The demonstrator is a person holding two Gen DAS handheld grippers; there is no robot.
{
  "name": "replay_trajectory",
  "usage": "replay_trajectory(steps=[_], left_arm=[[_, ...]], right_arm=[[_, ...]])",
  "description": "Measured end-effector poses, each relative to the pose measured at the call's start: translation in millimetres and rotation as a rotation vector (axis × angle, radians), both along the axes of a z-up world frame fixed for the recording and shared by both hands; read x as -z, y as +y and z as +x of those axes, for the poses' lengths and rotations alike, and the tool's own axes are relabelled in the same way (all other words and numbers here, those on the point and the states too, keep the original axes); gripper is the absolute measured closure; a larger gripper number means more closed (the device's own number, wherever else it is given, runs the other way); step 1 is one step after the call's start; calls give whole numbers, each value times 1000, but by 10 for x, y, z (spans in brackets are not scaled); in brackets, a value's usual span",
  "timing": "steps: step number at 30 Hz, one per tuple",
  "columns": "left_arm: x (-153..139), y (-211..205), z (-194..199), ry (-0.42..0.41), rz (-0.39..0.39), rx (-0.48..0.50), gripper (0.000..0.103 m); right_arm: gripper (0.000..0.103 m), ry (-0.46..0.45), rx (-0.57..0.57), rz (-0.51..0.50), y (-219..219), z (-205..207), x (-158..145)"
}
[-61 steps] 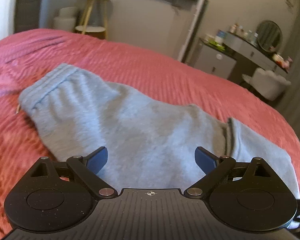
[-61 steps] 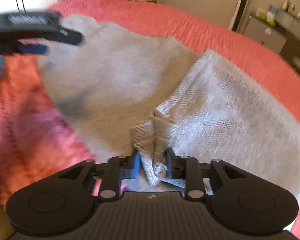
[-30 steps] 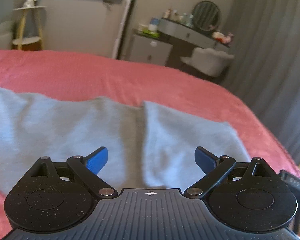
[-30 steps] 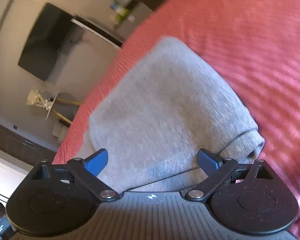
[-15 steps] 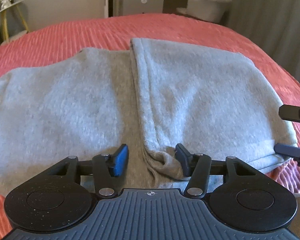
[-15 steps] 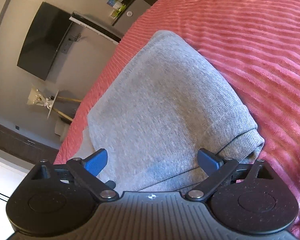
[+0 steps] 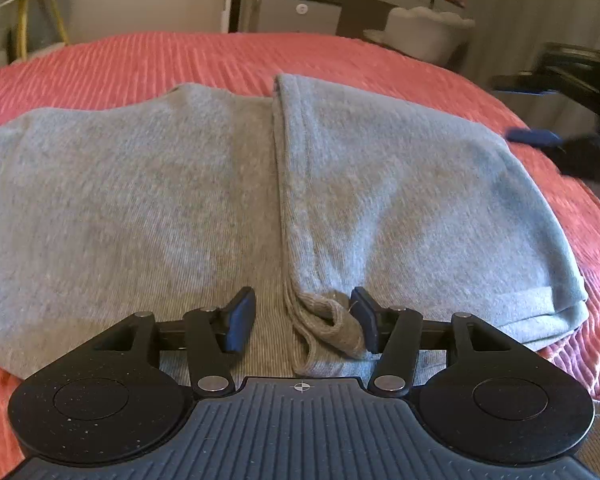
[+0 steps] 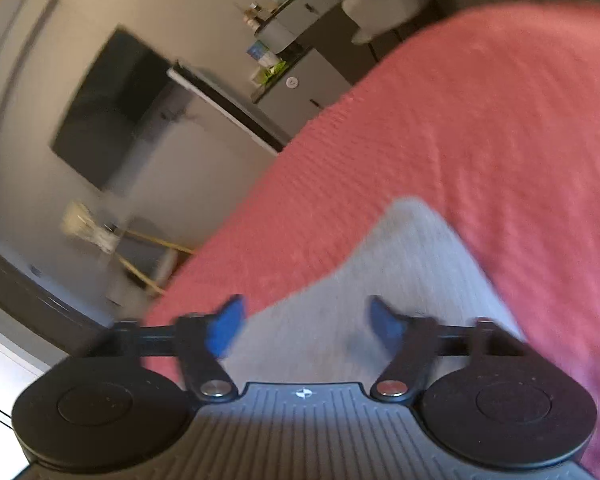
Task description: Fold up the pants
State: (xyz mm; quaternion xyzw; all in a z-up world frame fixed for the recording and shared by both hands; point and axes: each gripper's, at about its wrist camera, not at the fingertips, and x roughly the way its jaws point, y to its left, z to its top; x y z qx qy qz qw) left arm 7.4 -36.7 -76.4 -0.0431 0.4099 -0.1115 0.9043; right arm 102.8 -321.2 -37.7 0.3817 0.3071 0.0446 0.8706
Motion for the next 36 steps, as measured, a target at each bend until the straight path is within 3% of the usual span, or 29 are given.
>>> replay_trajectory(steps=[2,4,7,11,14,16,17,20,21,24,25,28,31,34,36], left_arm=[[12,4,0,-1,-7,0,42],[17,-10,-8,-5,-4,4,41],[17,13,-5,0,-11,16,36],[25,-6,21,-1,-42,54,14],[-16,-11,11,1,-23,53,10],[-92,49,2,1,-9,8,7],[-142,109,9,-4,-13,-24,7],[-321,359,63,-18,-69,-116,6],[-390,466,75,-26,-91,-146,6],[-555,875,86,-37,-148,-243,2],[-578,1048,75,-38,-167,-277,2],[-577,1596,20,-52,-173,-372,2],[-493,2147,-20,-25,-153,-534,2],[-330,2645,-94,-3,-237,-718,2],[-238,2822,-65,11,-303,-757,2]], right_arm=[[57,27,4,-39,23,236,22],[57,59,3,-86,58,448,65],[75,160,-69,-207,264,644,181],[75,163,-165,-404,609,719,301],[74,147,-166,-490,690,890,358],[67,148,-120,-524,725,945,257],[58,133,-99,-526,750,908,183],[35,-5,-101,-445,815,494,-41],[34,-27,-108,-428,847,340,-73],[19,-32,-155,-344,958,-177,-21],[9,-21,-177,-313,986,-286,37],[8,64,-279,-257,1136,-428,241],[6,136,-291,-229,1162,-305,323],[6,148,-289,-274,1231,-270,363],[6,152,-288,-307,1271,-270,364]])
